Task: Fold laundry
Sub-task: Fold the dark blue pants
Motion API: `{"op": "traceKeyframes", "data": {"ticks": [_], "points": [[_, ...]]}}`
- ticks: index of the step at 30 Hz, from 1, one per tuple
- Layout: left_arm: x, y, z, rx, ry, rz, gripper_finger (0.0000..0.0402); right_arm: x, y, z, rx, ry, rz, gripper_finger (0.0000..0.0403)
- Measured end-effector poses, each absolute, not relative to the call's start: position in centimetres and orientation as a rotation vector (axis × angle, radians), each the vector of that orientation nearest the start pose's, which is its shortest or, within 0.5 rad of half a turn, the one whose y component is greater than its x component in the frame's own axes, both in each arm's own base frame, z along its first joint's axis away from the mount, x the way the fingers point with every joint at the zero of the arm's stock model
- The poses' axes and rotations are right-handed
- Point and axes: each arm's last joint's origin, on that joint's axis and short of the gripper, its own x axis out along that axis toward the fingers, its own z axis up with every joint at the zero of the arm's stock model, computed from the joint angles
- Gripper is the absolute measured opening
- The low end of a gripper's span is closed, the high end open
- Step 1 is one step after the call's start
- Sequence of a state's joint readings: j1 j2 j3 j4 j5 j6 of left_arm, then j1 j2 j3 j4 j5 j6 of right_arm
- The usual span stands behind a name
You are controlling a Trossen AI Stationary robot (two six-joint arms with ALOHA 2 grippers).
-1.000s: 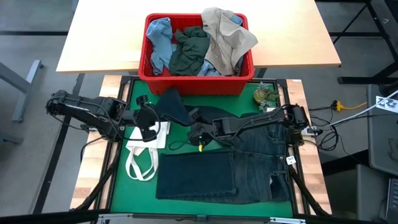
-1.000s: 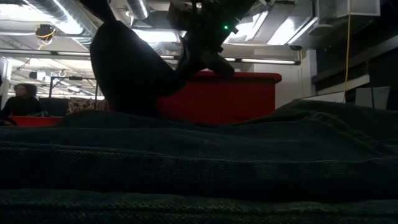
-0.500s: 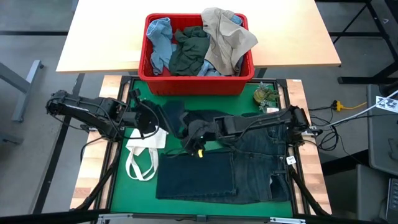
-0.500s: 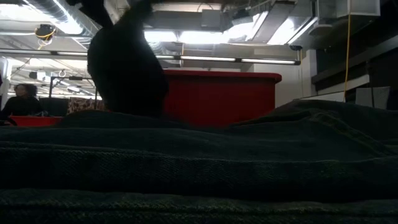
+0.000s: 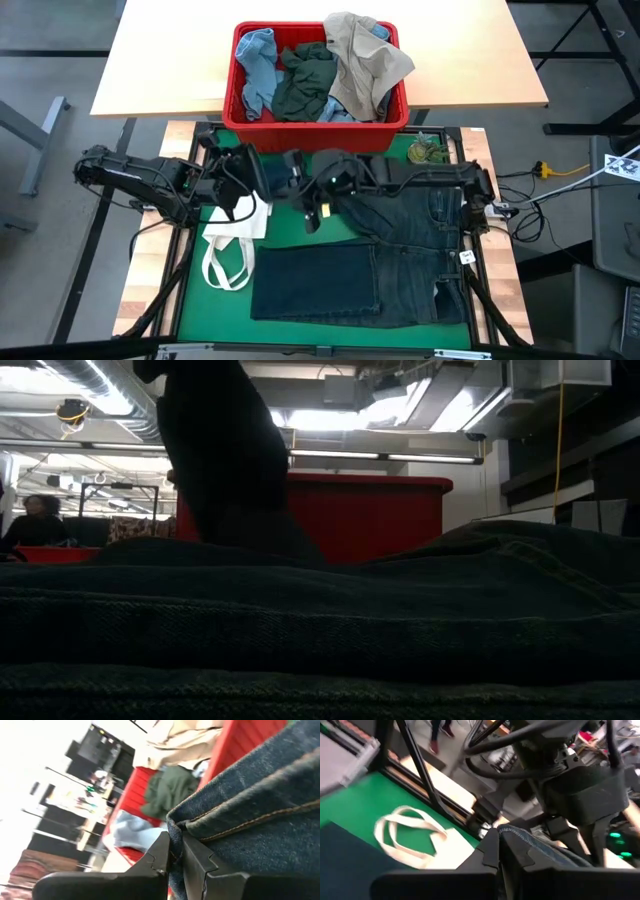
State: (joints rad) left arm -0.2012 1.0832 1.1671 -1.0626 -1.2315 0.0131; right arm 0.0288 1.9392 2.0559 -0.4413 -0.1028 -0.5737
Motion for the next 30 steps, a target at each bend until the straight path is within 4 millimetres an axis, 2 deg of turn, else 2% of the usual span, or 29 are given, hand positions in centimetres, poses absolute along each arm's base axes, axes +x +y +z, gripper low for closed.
{"op": "traceKeyframes", "data": {"ticks": [9,17,25,30], "points": [[18.0,-0.8,35.3,0.736,0.798,0.947,0.0023,43.8,2.2,42.2,-0.372,0.204,0.387,0.0002],[18.3,-0.7,35.1,0.671,0.818,0.865,0.0023,43.7,2.6,42.4,-0.128,0.208,0.523,0.0001],[18.2,-0.7,35.0,0.663,0.835,0.829,0.0022,43.5,2.2,42.7,-0.123,0.202,0.525,0.0001],[18.3,-0.6,35.3,0.729,0.816,0.903,0.0023,43.7,1.2,43.4,-0.171,0.122,0.491,0.0001]]}}
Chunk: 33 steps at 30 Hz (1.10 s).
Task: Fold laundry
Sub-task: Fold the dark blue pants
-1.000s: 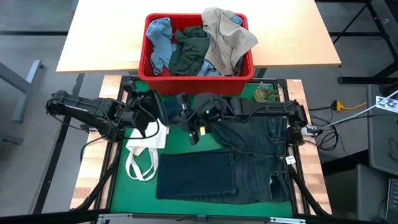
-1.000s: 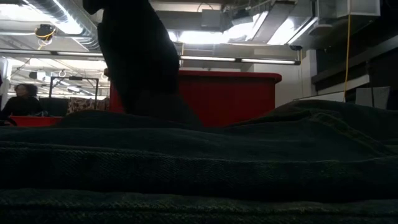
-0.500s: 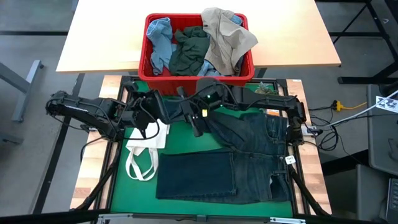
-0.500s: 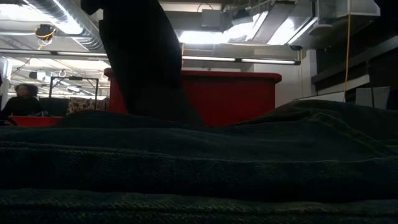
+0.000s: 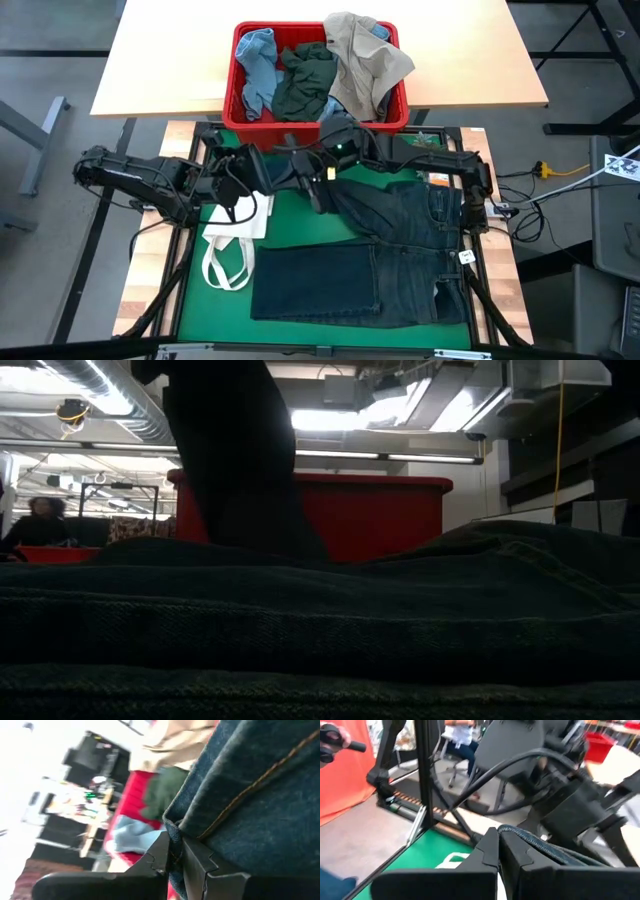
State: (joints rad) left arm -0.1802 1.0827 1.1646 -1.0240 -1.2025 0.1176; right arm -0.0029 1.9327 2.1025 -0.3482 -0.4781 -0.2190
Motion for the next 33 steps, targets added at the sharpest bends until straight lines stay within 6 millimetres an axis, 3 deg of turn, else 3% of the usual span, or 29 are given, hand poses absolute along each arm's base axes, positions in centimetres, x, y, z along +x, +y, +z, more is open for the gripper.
{"op": "traceKeyframes", "data": {"ticks": [6,13,18,22,26,33], "points": [[19.5,-0.7,37.2,0.756,0.686,1.021,0.0022,42.8,0.5,46.4,-0.23,0.002,0.477,0.0001],[21.1,-1.0,41.0,0.748,0.492,1.025,0.0022,38.6,0.4,52.1,-0.403,-0.096,0.401,0.0001],[21.0,-1.1,44.4,0.729,0.235,0.998,0.0022,34.7,0.0,55.5,-0.498,-0.213,0.317,0.0001],[20.6,-1.0,45.7,0.752,0.11,0.985,0.0021,34.5,0.1,55.7,-0.531,-0.23,0.316,0.0001],[20.6,-0.9,45.9,0.837,0.134,0.985,0.0021,34.9,0.5,55.3,-0.554,-0.234,0.383,0.0001],[21.3,-1.0,44.6,0.982,0.267,0.903,0.0021,37.8,1.3,52.0,-0.506,-0.085,0.499,0.0001]]}}
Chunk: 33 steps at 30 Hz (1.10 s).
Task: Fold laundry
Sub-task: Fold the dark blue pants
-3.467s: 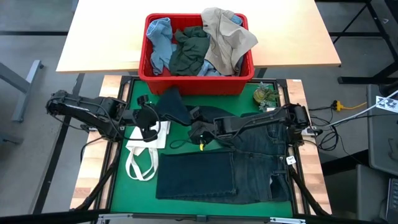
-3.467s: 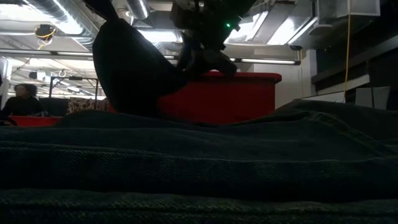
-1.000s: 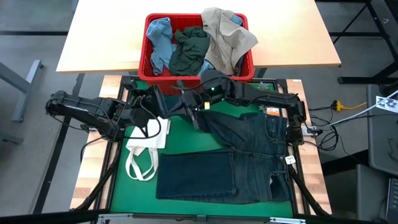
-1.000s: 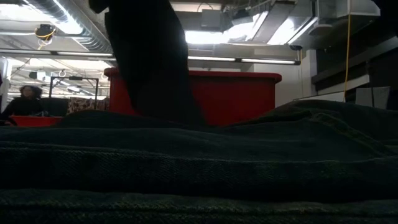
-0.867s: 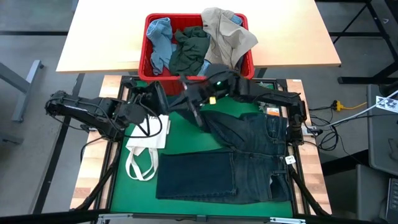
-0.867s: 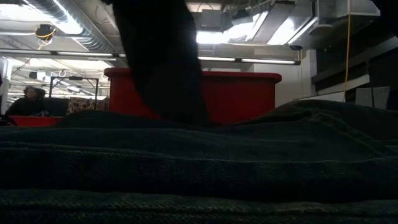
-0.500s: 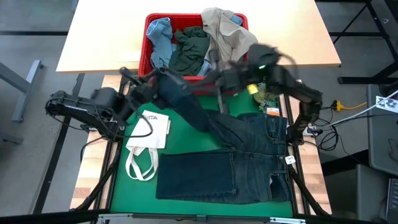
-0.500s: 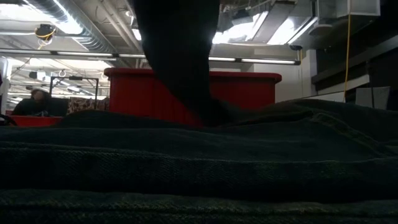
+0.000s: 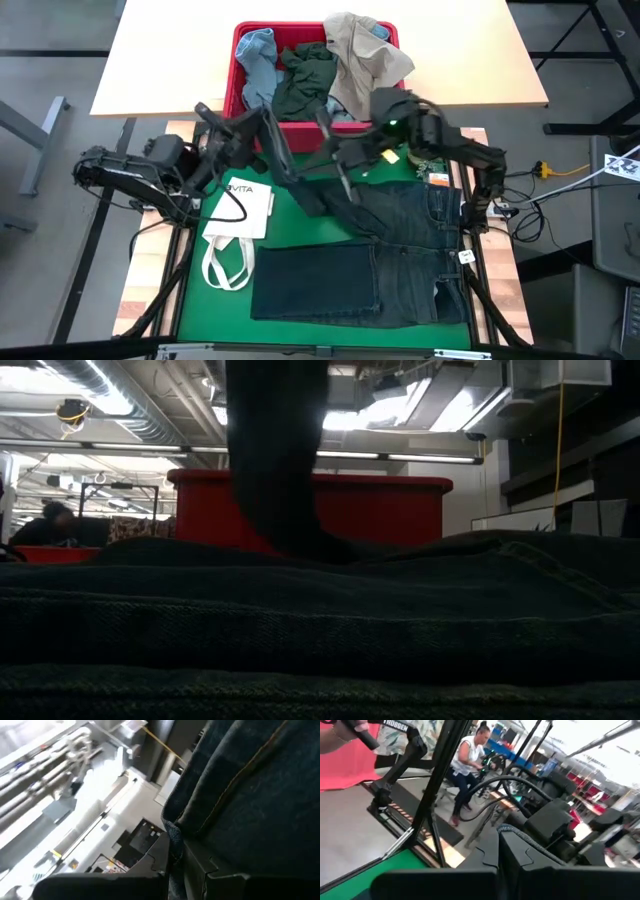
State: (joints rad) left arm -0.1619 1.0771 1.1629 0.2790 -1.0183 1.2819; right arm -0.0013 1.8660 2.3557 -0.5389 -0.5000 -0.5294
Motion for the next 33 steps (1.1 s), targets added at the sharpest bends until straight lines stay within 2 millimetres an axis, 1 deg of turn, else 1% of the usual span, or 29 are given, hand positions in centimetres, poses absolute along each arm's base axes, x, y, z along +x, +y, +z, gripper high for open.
{"op": "traceKeyframes", "data": {"ticks": [3,6,11,14,18,22,25,28,30,33], "points": [[21.4,-1.0,44.0,1.01,0.337,0.883,0.0021,39.0,1.5,50.8,-0.451,-0.035,0.52,0.0001],[21.4,-0.9,43.4,1.025,0.433,0.915,0.0024,39.9,1.5,49.8,-0.428,0.001,0.525,0.0001],[21.1,-0.7,42.8,1.028,0.594,1.011,0.0032,40.4,1.2,49.4,-0.437,0.023,0.444,0.0014],[20.9,-0.5,42.6,1.015,0.651,1.065,0.0034,41.1,1.0,49.3,-0.457,0.017,0.367,0.0021],[20.8,-0.3,42.6,0.996,0.691,1.114,0.0035,42.0,0.9,48.7,-0.458,0.023,0.316,0.0021],[20.6,-0.3,42.6,0.962,0.717,1.164,0.0038,42.5,0.8,48.2,-0.432,0.049,0.287,0.0021],[20.6,-0.3,42.6,0.907,0.692,1.194,0.0052,42.7,0.8,47.9,-0.429,0.054,0.293,0.0026],[20.5,-0.3,42.6,0.866,0.673,1.219,0.0076,42.7,0.8,48.0,-0.43,0.047,0.292,0.0038],[20.5,-0.3,42.6,0.839,0.666,1.239,0.0094,42.7,0.8,48.0,-0.429,0.043,0.292,0.0052],[20.3,-0.2,42.6,0.823,0.689,1.276,0.0121,42.7,1.0,48.1,-0.422,0.037,0.311,0.0086]]}}
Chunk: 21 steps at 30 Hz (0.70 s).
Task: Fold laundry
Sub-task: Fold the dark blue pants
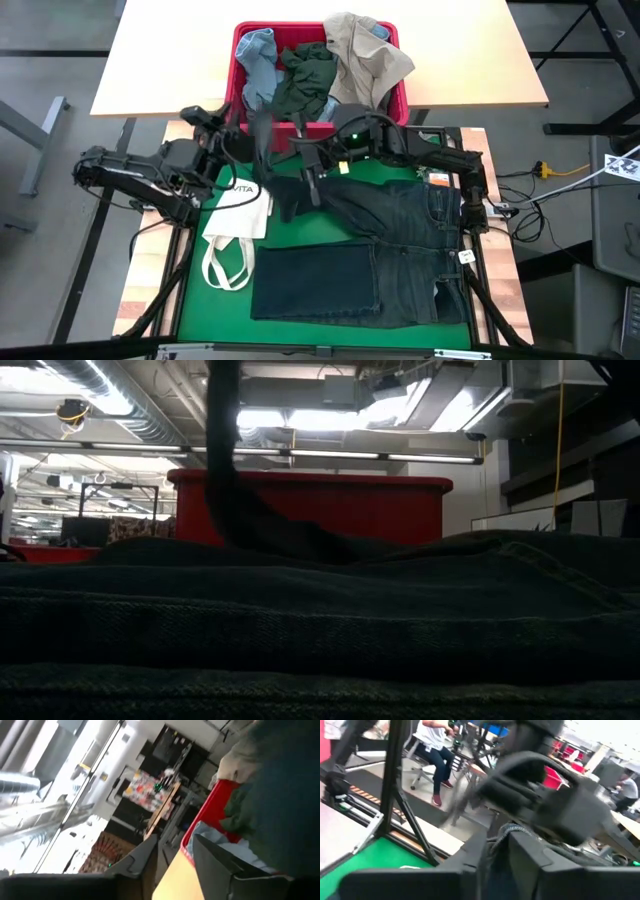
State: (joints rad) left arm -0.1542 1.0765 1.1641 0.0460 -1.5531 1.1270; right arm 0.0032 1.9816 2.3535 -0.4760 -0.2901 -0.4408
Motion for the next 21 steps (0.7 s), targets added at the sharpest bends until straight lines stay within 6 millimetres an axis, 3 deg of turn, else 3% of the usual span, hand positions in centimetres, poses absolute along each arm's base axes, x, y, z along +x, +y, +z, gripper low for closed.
{"op": "traceKeyframes", "data": {"ticks": [9,21], "points": [[20.1,-0.2,42.7,0.75,0.649,1.317,0.0169,42.6,0.8,48.2,-0.422,0.036,0.297,0.0185],[19.7,-0.2,42.9,0.675,0.579,1.332,0.0171,40.6,-0.5,50.1,-0.42,-0.037,0.396,0.0202]]}}
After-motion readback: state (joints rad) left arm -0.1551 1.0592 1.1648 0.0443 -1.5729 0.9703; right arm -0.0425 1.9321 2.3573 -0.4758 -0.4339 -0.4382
